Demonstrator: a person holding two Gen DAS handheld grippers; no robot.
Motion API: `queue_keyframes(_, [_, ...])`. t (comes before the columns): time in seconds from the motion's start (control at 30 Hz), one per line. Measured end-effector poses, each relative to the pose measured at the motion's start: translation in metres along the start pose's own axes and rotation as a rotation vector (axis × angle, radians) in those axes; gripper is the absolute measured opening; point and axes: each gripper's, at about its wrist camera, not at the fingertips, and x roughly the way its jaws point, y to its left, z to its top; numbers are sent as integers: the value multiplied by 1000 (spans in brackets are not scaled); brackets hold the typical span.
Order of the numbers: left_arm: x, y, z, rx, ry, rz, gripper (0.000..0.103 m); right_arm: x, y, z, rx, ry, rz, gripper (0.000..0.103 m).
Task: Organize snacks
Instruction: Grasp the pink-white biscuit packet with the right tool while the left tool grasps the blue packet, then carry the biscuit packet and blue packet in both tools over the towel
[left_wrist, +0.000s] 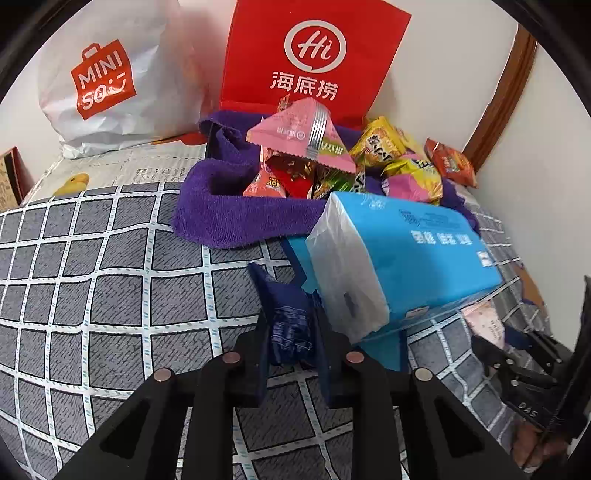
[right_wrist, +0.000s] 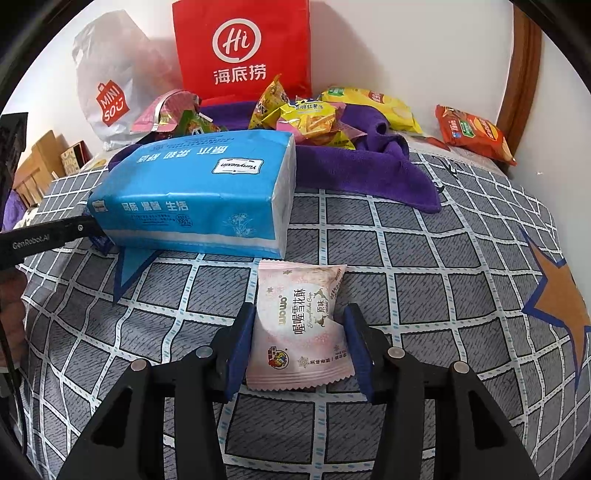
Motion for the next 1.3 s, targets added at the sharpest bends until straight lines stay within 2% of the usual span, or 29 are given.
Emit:
queue_keyframes(0.13, [-4, 10, 5, -53, 20, -79, 17, 0, 1, 0, 1, 0, 4, 48])
queue_keyframes(0.43, [-35, 3, 6, -53, 10, -66, 17, -1, 0, 1, 4, -1, 7, 47])
queue_keyframes(0.6, [-54, -6, 7, -29, -4, -58, 17, -3, 2, 1, -2, -5, 2, 42])
queue_keyframes(0.77, [-70, -16, 15, -15, -22, -72, 17, -20, 5, 8, -27, -32, -21, 41])
queue_keyframes(0.87, [-78, -23, 24, -6, -40, -70, 17, -44, 6, 24, -29, -82, 6, 41])
queue_keyframes(1.0, [-86, -29, 38, -11, -62, -61, 17, -69, 7, 52, -46, -146, -11, 41])
queue_keyframes(1.3, [-97, -36, 72, -22, -100, -35, 17, -92, 3, 112, -32, -222, -40, 41])
